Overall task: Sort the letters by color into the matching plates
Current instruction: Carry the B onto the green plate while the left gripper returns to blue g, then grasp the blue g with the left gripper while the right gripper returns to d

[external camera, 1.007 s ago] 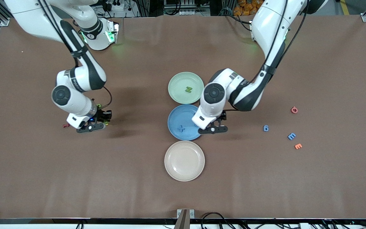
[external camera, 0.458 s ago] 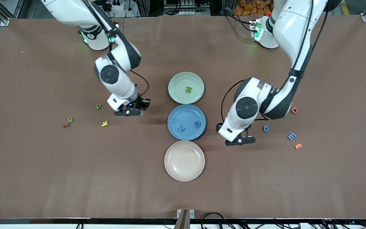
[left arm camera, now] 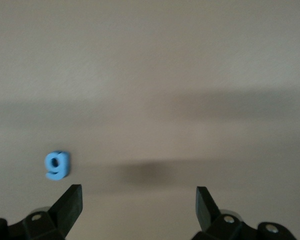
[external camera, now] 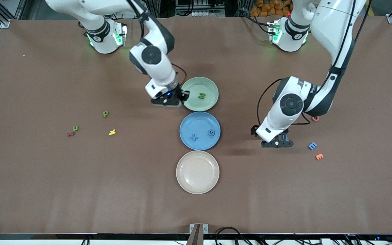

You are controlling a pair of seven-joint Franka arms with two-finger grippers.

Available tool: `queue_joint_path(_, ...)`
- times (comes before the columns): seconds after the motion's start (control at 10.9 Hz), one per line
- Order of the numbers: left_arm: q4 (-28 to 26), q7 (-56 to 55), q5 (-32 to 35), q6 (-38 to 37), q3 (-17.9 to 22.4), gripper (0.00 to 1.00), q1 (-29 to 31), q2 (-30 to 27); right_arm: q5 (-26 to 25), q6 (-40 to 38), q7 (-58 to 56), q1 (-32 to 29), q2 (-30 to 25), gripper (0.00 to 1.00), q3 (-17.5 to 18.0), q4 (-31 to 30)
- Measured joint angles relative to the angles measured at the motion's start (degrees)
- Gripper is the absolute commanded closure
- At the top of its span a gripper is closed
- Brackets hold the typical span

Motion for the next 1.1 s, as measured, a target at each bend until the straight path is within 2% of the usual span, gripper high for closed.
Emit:
queue_joint_path(0.27, -4.6, 7.04, 0.87, 1.29, 0.02, 0.0, 4.43, -1.47, -2.52, 0.01, 10.0, 7.02, 2.67, 1.0, 0.09, 3.84)
queue_joint_path(0.46, -5.27, 10.77, 0.89, 1.33, 0.04, 0.0, 7.2, -1.4, -7.27, 0.02, 14.6, 8.97, 4.77, 0.91, 0.09, 5.19)
queue_joint_path(0.64, -5.7, 13.47, 0.92, 2.15, 0.01, 0.0, 9.13, -1.02, -10.22, 0.02, 17.67, 9.31, 5.78, 0.51, 0.09, 5.52)
queue_joint_path(0.73, -5.79, 14.03, 0.92, 2.45, 0.01, 0.0, 9.83, -0.65, -10.47, 0.02, 17.83, 9.31, 5.88, 0.41, 0.16, 5.62)
queue_joint_path(0.92, -5.93, 14.09, 0.92, 4.57, 0.0, 0.0, 10.22, 0.55, -10.49, -0.01, 17.92, 9.31, 5.88, 0.29, 0.36, 5.91)
queue_joint_path(1.1, -5.95, 13.6, 0.92, 6.33, -0.07, 0.0, 10.21, 1.96, -10.5, -0.08, 18.03, 9.15, 5.88, 0.28, 0.36, 6.03)
